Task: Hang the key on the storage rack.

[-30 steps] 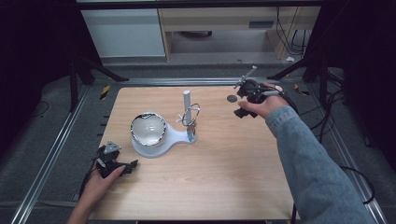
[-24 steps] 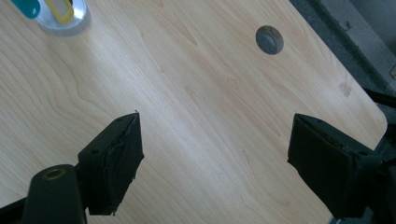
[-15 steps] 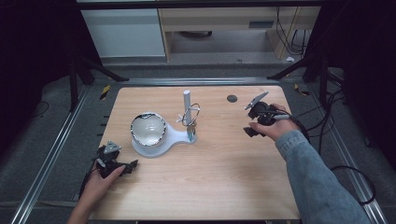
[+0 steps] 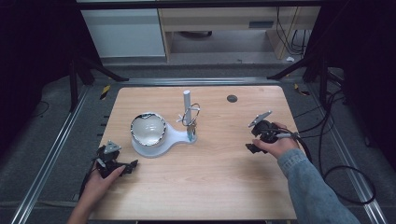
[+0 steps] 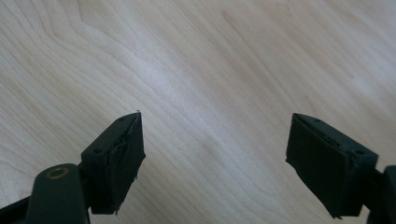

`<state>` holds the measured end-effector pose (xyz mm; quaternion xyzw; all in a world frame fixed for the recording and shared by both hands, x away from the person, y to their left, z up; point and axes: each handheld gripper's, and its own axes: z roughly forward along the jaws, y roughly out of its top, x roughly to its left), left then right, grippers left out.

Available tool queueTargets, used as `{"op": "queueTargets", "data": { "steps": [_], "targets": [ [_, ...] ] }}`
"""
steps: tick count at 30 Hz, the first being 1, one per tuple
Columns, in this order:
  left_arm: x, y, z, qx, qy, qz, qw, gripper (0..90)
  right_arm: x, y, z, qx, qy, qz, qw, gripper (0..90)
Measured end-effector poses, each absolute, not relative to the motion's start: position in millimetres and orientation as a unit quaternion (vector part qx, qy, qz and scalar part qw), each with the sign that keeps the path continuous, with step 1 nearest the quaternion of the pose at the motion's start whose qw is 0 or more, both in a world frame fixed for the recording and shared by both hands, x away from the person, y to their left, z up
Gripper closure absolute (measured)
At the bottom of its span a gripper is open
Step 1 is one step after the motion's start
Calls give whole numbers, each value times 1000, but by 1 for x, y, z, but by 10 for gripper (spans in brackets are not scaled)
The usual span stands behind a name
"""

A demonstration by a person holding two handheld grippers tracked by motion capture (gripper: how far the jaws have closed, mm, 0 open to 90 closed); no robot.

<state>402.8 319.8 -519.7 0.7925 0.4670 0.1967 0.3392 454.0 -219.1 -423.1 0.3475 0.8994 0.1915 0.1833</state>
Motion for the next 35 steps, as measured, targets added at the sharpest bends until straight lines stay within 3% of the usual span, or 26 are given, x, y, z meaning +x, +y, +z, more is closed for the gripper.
{"op": "queueTargets", "data": {
  "steps": [25,35],
  "targets": [
    [403,320,-520,792,467,197,339,0,468,-258,-486,449,821,296,190,174],
    [403,320,-520,792,467,197,339,0,472,-259,-505,467,796,323,209,18]
  ]
}}
